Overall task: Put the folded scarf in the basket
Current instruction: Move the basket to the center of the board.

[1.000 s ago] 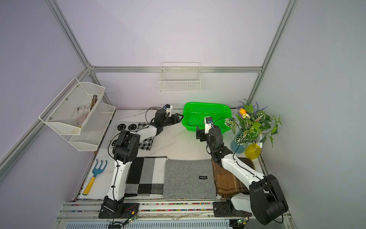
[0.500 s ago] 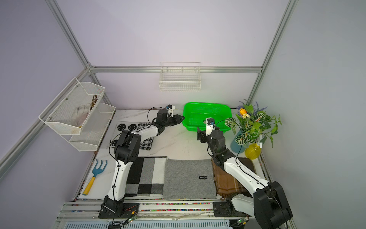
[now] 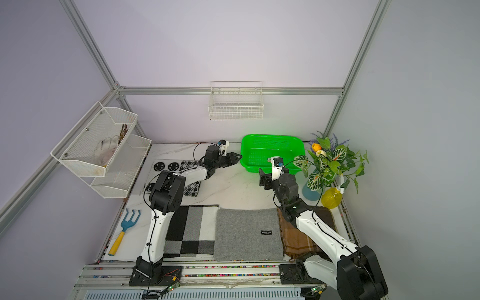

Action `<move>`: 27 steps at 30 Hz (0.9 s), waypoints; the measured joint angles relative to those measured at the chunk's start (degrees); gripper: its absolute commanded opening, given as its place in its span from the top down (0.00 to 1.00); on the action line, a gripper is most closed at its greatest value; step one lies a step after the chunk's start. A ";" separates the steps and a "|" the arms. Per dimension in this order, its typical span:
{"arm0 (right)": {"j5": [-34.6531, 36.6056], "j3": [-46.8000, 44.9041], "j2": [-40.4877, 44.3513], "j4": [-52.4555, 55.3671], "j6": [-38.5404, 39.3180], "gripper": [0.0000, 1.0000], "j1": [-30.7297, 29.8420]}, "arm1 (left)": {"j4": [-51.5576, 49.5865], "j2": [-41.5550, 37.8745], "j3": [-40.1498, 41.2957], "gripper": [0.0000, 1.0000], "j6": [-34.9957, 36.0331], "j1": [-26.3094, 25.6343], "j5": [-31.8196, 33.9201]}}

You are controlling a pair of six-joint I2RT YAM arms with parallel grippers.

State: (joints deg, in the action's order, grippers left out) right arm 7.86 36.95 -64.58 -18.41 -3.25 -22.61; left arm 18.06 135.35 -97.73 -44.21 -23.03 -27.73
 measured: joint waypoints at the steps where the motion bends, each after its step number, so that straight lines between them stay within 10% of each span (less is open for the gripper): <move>1: -0.07 -0.02 0.00 0.00 -0.15 0.15 0.00 | 0.37 0.00 0.04 0.56 -0.26 -0.04 -0.15; 10: -0.85 -0.02 0.00 0.00 -0.66 0.15 0.00 | 1.90 0.22 -0.22 0.67 -1.29 -0.63 -1.25; 16: -1.27 -0.52 0.70 0.00 -0.81 0.15 0.00 | 1.64 0.72 -0.61 1.00 -2.86 -0.68 -1.97; 27: -1.44 -1.42 1.86 0.02 -1.40 0.16 0.00 | 8.61 -1.16 5.68 1.00 -4.79 -0.46 -4.26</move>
State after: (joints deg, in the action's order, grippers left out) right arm 6.42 35.53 -62.72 -18.39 -4.64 -22.61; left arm 26.68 134.19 -92.05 -48.99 -23.49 -31.99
